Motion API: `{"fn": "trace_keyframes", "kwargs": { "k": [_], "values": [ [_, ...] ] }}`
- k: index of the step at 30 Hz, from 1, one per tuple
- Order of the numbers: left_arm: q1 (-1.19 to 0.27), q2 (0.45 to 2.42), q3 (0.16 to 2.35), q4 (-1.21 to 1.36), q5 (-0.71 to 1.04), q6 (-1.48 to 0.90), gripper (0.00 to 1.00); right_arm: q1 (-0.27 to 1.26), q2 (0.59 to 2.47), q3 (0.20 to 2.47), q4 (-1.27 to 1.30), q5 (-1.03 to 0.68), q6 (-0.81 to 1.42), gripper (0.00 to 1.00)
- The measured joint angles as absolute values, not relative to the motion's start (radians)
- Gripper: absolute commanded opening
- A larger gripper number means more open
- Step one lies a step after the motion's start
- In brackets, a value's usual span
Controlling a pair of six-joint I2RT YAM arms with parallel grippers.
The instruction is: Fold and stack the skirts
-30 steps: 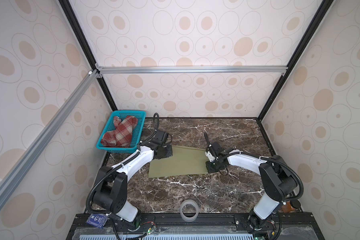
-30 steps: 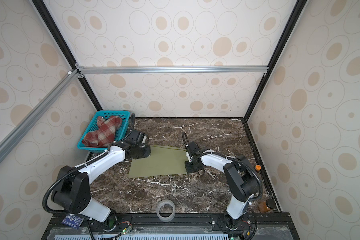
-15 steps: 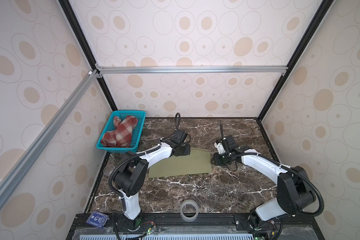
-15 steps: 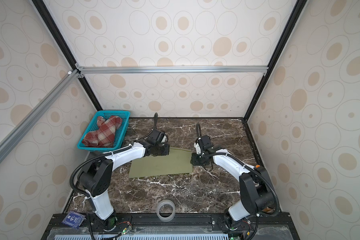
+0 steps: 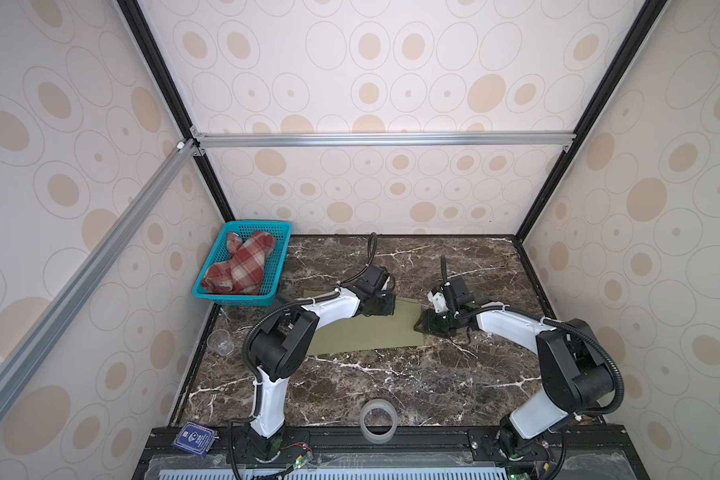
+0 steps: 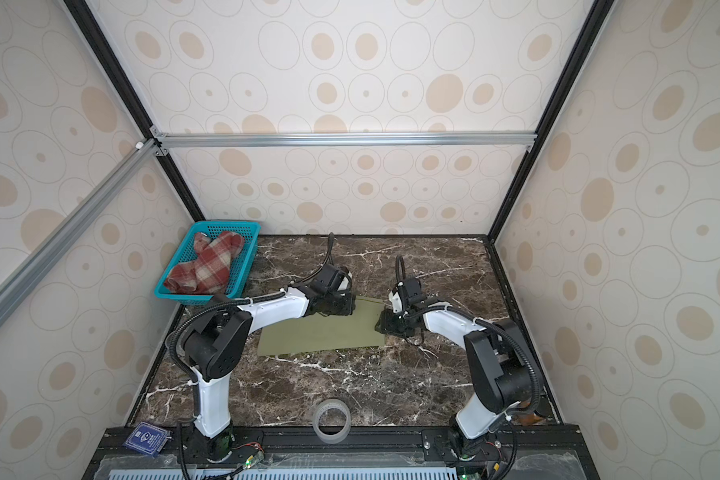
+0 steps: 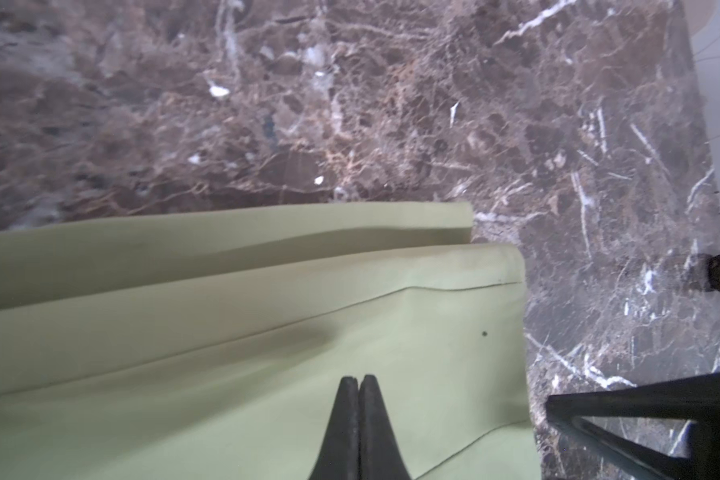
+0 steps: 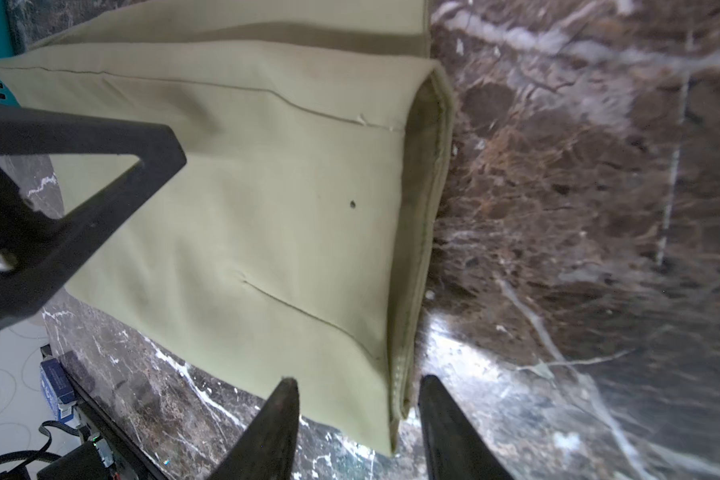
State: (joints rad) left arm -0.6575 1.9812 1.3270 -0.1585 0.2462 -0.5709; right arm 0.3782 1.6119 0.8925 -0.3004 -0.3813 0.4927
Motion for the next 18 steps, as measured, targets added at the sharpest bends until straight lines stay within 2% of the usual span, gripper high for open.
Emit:
{"fn": "trace_keyframes", "kwargs": {
  "k": [8,18],
  "values": [
    [-0.691,1.987,1.284,-0.083,0.260,-0.572,0.00,0.378,1.612,0.884,-0.281,-0.361,0.486,0.50],
    [-0.702,1.947,1.126,-0.008,0.281,-0.572,0.00,0.378,1.612,0.837,-0.208,-0.350,0.496,0.50]
  ]
}}
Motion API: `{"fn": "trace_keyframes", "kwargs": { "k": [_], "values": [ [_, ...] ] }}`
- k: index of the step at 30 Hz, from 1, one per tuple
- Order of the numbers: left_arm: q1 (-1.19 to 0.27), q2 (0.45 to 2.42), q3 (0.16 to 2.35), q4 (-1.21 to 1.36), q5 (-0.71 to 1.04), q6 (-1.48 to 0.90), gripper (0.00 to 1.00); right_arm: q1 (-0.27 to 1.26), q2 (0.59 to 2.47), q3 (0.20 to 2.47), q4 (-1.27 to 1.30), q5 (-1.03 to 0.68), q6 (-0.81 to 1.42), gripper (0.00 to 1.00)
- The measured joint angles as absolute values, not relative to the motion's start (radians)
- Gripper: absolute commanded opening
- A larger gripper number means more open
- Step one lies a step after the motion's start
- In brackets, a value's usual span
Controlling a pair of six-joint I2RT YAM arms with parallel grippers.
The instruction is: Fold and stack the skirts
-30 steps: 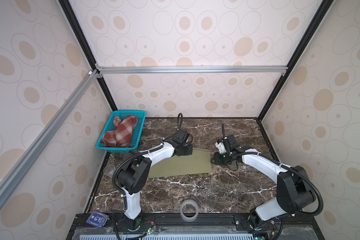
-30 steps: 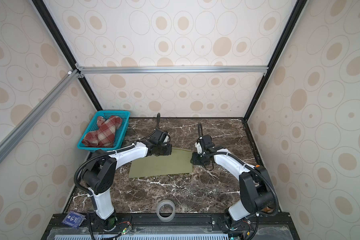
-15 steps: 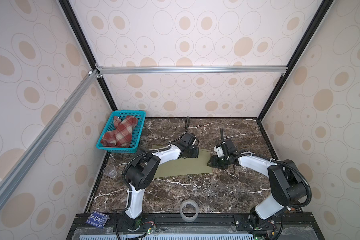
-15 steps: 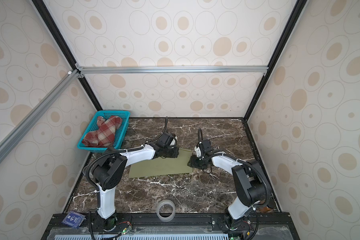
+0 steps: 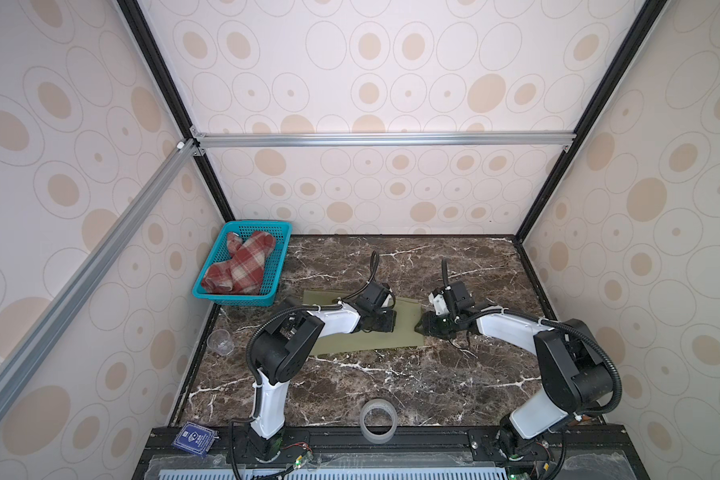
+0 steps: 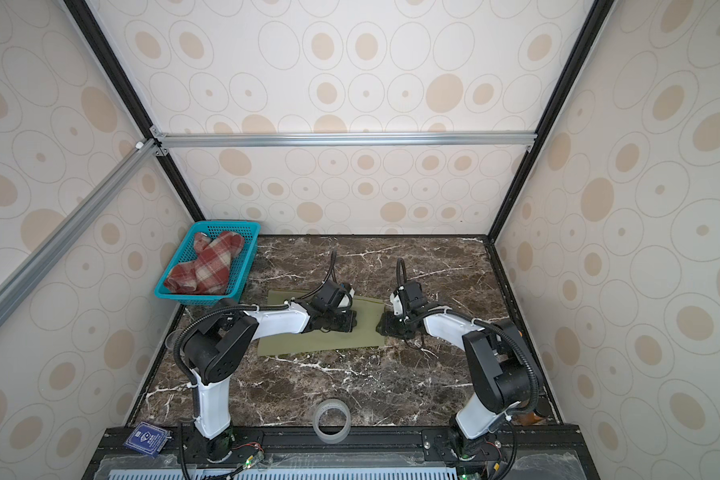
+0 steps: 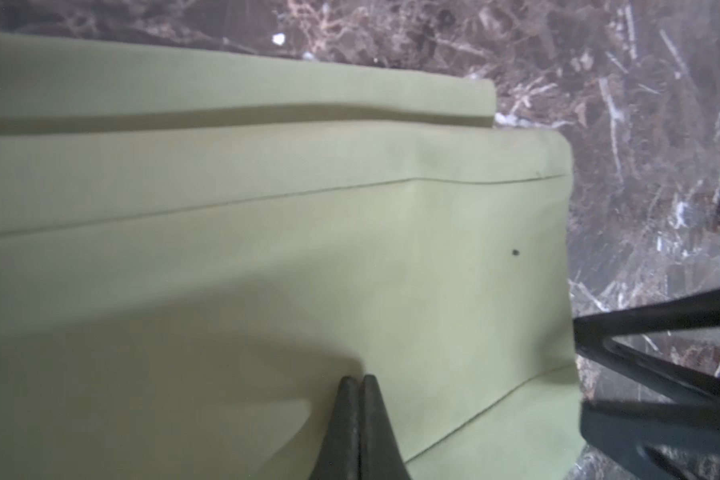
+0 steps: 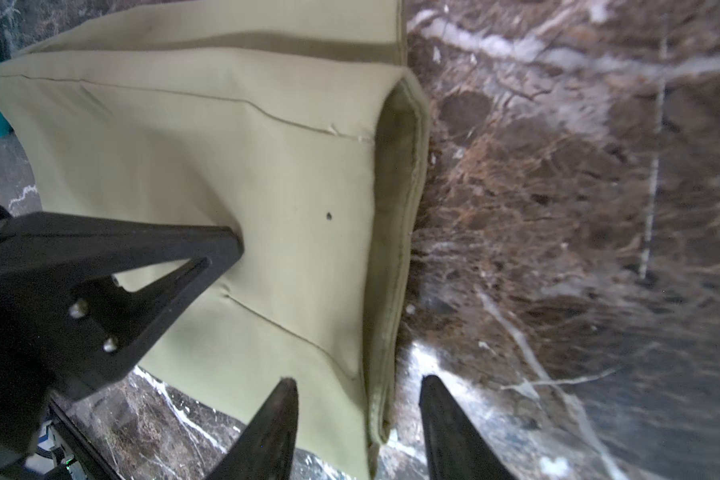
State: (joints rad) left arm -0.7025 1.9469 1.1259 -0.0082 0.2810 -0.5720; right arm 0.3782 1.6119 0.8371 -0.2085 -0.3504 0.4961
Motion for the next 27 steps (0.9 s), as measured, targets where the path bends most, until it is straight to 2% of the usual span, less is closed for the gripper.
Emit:
{"fn": "trace_keyframes", "kwargs": {
  "k": [9,27],
  "values": [
    [-0.735,1.877,1.069,0.015,0.286,-0.572,0.00,0.378,1.642,0.819,-0.136,-0.350,0.519,0.47],
    [-0.739,1.897,1.051,0.030,0.286,-0.572,0.00,0.378,1.704,0.820,-0.007,-0.377,0.527,0.44]
  ]
}}
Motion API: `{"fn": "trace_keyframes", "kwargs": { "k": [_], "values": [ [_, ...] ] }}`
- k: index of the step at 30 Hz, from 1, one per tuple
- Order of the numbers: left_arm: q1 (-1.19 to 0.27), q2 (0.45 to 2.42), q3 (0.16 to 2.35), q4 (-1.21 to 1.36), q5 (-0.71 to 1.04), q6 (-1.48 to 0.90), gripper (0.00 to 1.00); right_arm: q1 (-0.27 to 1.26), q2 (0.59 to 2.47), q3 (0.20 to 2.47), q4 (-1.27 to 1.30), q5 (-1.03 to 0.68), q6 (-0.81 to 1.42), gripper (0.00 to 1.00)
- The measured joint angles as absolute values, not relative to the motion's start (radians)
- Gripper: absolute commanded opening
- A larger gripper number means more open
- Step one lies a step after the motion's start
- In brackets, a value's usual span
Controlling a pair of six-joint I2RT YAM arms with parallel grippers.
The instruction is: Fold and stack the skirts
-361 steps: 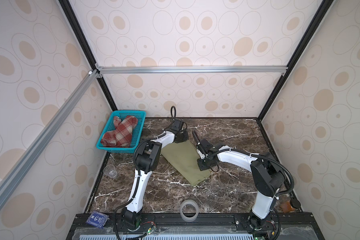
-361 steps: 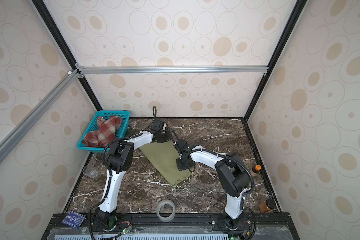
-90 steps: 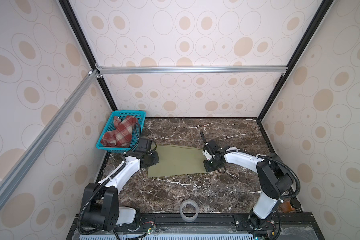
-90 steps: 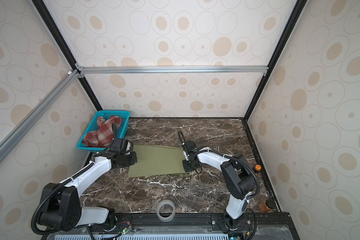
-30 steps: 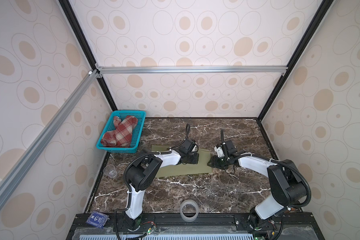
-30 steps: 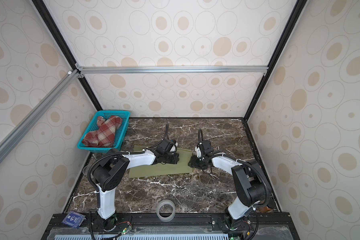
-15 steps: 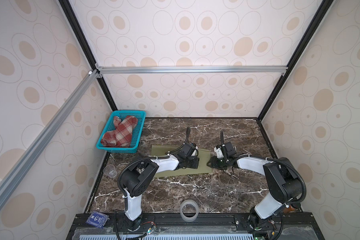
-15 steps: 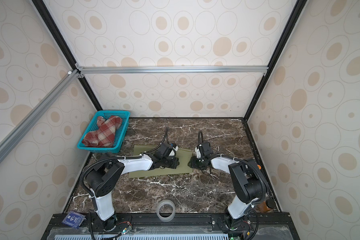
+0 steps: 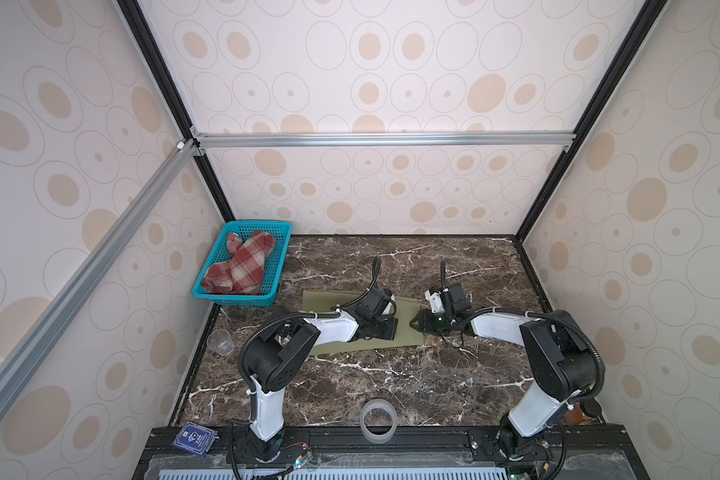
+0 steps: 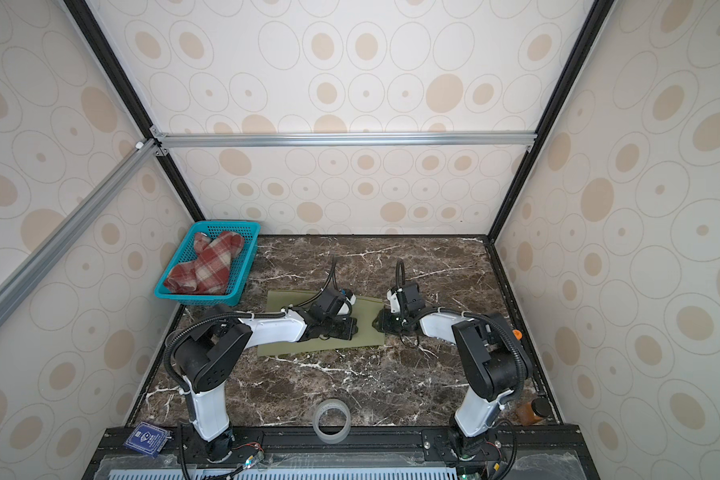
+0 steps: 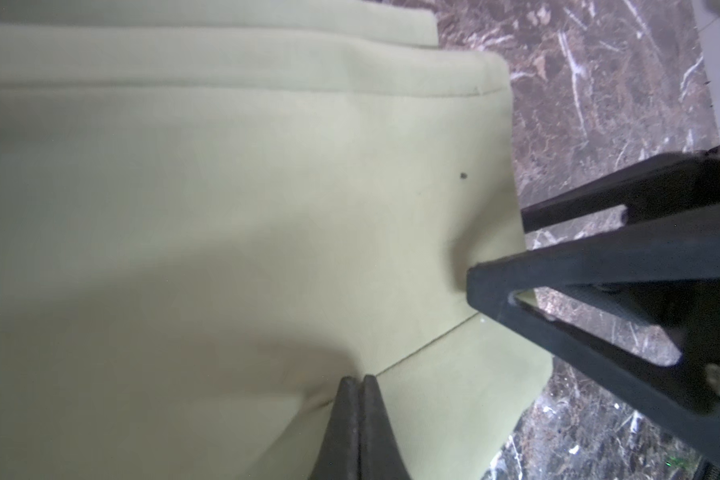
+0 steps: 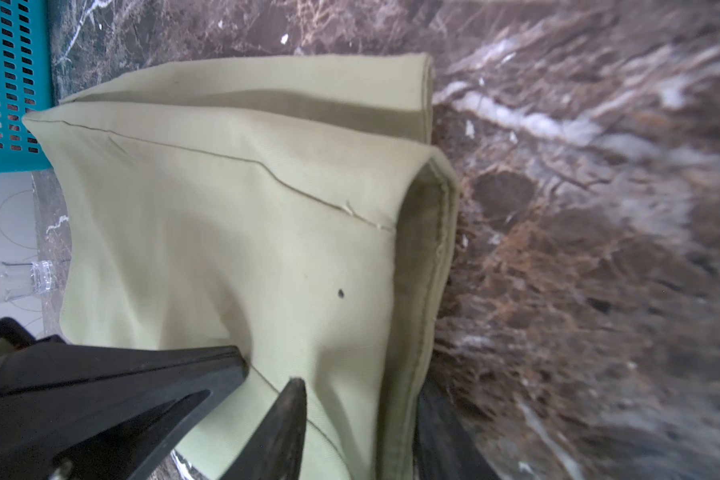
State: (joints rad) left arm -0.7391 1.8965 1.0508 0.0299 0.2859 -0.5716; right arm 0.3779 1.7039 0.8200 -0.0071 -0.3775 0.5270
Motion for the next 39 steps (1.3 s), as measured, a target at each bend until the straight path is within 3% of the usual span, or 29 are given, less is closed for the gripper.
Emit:
{"fn": "trace_keyframes", "kwargs": {
  "k": [13,20,28,39],
  "values": [
    [-0.739,1.906,1.042,0.049,0.287,-0.572,0.00,0.377,1.738,0.829,0.053,-0.406,0.536,0.43],
    [-0.739,1.913,1.042,0.067,0.290,-0.572,0.00,0.377,1.758,0.828,0.095,-0.423,0.559,0.37],
    [-0.739,1.915,1.042,0.072,0.291,-0.572,0.00,0.384,1.765,0.828,0.117,-0.432,0.564,0.40],
    [-0.739,1.924,1.042,0.093,0.299,-0.572,0.00,0.387,1.777,0.828,0.139,-0.445,0.579,0.36]
  ]
}}
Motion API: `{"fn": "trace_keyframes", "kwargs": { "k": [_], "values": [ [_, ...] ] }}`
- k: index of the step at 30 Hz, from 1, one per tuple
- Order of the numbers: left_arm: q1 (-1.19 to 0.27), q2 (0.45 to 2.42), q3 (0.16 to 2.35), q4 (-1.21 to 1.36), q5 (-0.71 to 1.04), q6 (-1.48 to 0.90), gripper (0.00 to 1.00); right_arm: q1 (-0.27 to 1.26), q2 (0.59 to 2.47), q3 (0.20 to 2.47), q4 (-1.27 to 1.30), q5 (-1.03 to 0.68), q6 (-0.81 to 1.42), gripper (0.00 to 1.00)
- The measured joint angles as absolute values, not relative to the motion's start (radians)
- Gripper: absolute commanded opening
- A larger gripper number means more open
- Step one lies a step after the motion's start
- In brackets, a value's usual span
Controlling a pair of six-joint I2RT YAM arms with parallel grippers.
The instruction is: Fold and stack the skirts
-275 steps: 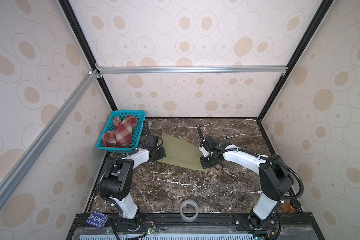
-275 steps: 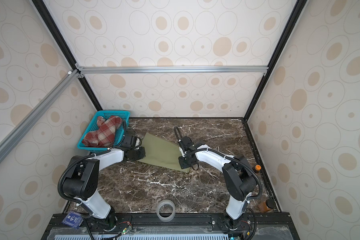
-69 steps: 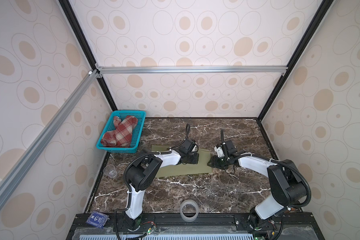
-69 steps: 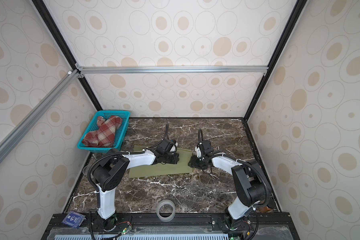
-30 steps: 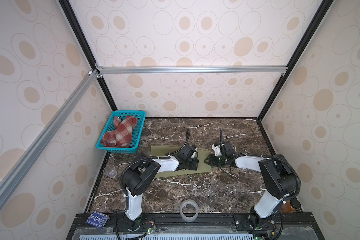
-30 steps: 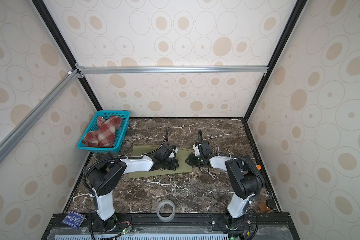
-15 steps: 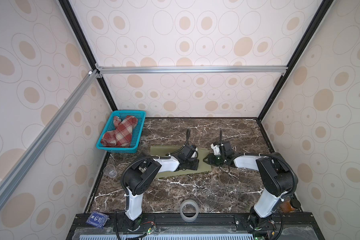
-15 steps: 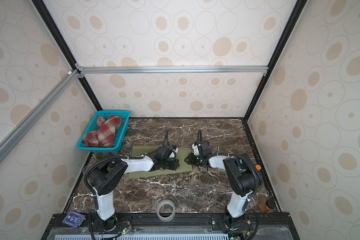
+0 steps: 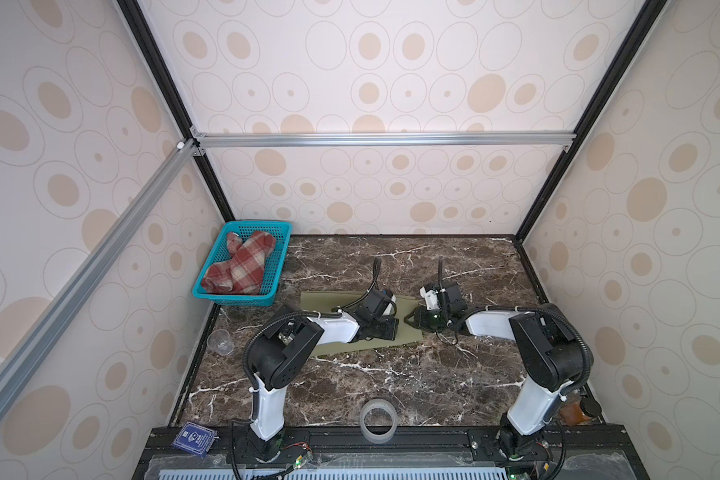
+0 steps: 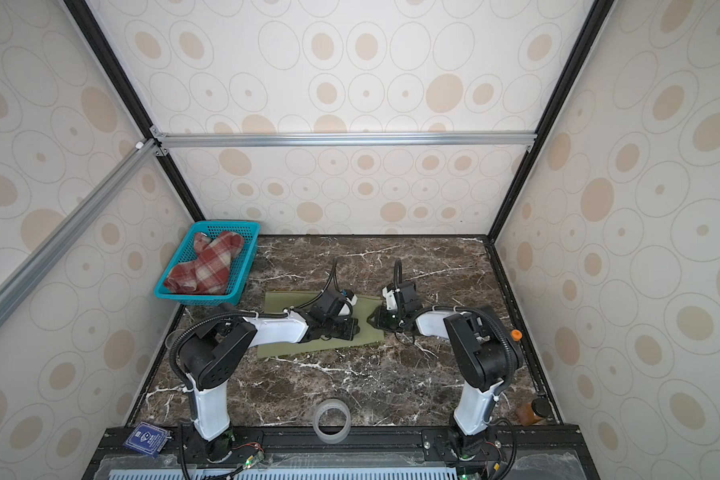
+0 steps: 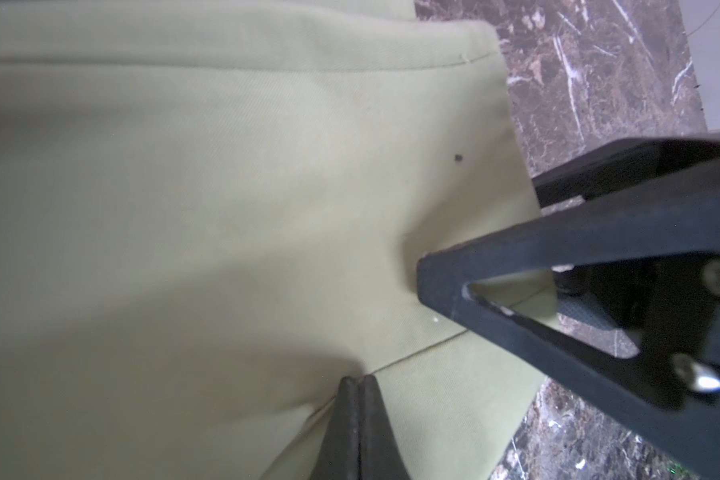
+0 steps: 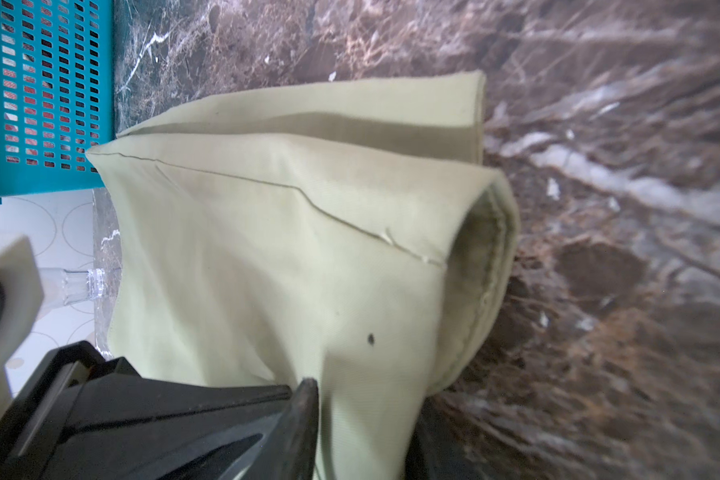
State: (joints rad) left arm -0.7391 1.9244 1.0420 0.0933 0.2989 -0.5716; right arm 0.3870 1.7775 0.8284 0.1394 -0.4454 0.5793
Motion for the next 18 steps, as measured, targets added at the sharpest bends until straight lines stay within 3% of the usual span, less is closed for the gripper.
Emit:
{"fn": "trace_keyframes", "kwargs": {
  "k": [6,18],
  "values": [
    [-0.739,1.924,1.043,0.094,0.299,-0.572,0.00,0.389,1.769,0.828,0.126,-0.441,0.567,0.42],
    [-0.739,1.924,1.044,0.089,0.298,-0.571,0.00,0.392,1.750,0.826,0.076,-0.435,0.490,0.43]
  ]
}}
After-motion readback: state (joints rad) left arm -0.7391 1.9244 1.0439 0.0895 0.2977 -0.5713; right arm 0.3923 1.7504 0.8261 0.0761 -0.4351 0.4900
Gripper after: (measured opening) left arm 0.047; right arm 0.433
